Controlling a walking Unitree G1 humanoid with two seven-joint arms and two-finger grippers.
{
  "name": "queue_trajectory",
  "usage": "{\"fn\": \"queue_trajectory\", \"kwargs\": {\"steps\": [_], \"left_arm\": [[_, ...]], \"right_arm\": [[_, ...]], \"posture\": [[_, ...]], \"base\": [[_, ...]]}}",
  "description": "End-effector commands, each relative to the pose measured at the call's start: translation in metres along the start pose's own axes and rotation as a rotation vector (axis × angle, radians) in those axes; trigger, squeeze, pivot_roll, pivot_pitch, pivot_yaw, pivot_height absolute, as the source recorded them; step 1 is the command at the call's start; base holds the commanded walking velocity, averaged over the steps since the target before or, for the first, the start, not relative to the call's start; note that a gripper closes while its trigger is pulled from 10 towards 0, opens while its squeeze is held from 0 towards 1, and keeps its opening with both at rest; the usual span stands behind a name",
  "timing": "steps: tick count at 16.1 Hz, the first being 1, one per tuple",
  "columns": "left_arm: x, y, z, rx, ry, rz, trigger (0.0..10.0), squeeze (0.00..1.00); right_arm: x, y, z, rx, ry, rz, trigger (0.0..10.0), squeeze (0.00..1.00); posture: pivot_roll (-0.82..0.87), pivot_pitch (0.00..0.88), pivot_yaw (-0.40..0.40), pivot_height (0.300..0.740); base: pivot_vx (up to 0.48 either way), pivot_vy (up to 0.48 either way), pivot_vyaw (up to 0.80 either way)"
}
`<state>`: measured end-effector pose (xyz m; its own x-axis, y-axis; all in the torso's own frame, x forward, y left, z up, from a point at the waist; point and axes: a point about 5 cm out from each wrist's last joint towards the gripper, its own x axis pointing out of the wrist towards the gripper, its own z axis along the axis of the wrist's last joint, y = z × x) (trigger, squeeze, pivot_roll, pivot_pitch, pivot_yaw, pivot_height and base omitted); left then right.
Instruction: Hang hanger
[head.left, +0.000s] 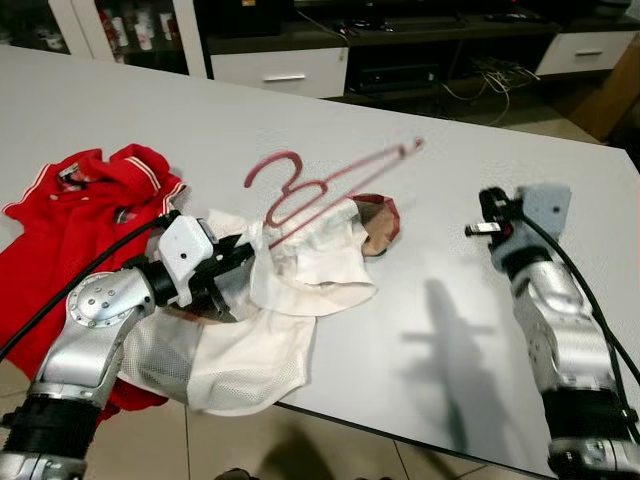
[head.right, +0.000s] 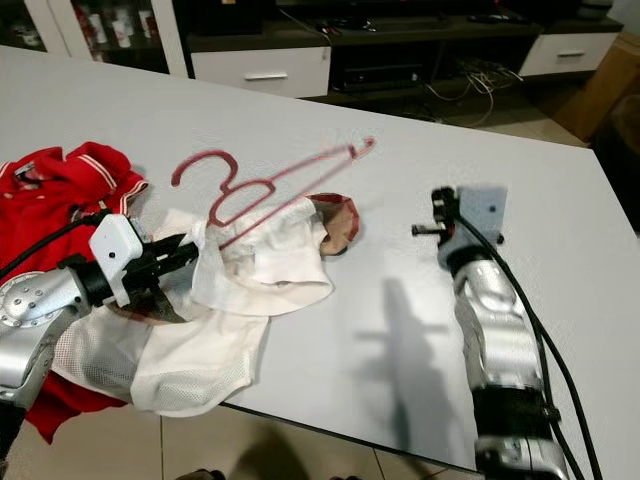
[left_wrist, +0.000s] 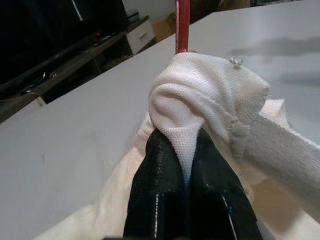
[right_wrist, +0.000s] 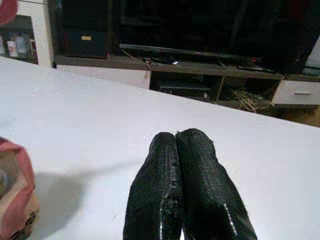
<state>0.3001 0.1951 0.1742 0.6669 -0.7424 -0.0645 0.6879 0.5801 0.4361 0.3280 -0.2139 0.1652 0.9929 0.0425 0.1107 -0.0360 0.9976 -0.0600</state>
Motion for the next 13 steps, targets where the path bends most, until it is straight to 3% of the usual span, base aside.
{"fn": "queue_trajectory", "kwargs": {"steps": [1,4,5,6,9,10,11,13], "left_arm": [[0.002,0.006,0.006,0.014,-0.03,0.023,0.0,0.0],[0.004,0.005,0.004,0.004,-0.036,0.028,0.0,0.0],[0.006,0.004,0.003,-0.001,-0.038,0.028,0.0,0.0],[0.006,0.003,0.003,-0.002,-0.039,0.028,0.0,0.0],[0.006,0.003,0.002,-0.005,-0.04,0.026,0.0,0.0],[0.006,0.003,0.002,-0.003,-0.039,0.027,0.0,0.0],[0.005,0.003,0.002,-0.002,-0.039,0.029,0.0,0.0],[0.005,0.002,0.001,0.001,-0.037,0.029,0.0,0.0]], "right_arm": [[-0.003,0.001,0.004,0.004,-0.003,0.038,10.0,1.0],[-0.021,0.034,-0.005,0.022,0.067,0.316,10.0,1.0],[-0.029,0.052,-0.008,0.025,0.085,0.411,10.0,0.65],[-0.03,0.057,-0.009,0.024,0.088,0.429,10.0,0.0],[-0.032,0.071,-0.016,-0.02,0.117,0.485,10.0,0.0],[-0.034,0.074,-0.018,-0.036,0.127,0.508,10.0,0.39],[-0.036,0.076,-0.019,-0.044,0.138,0.533,10.0,1.0],[-0.038,0.081,-0.023,-0.075,0.156,0.568,10.0,1.0]], "posture": [[0.06,0.125,-0.027,0.74],[0.05,0.131,-0.024,0.74],[0.05,0.136,-0.024,0.74],[0.05,0.136,-0.023,0.74],[0.05,0.139,-0.026,0.74],[0.06,0.139,-0.027,0.74],[0.06,0.138,-0.027,0.74],[0.06,0.137,-0.03,0.74]], "base": [[0.0,0.0,0.0],[0.0,0.0,0.0],[0.0,0.0,0.0],[0.0,0.0,0.0],[0.0,0.0,0.0],[0.0,0.0,0.0],[0.0,0.0,0.0],[0.0,0.0,0.0]]}}
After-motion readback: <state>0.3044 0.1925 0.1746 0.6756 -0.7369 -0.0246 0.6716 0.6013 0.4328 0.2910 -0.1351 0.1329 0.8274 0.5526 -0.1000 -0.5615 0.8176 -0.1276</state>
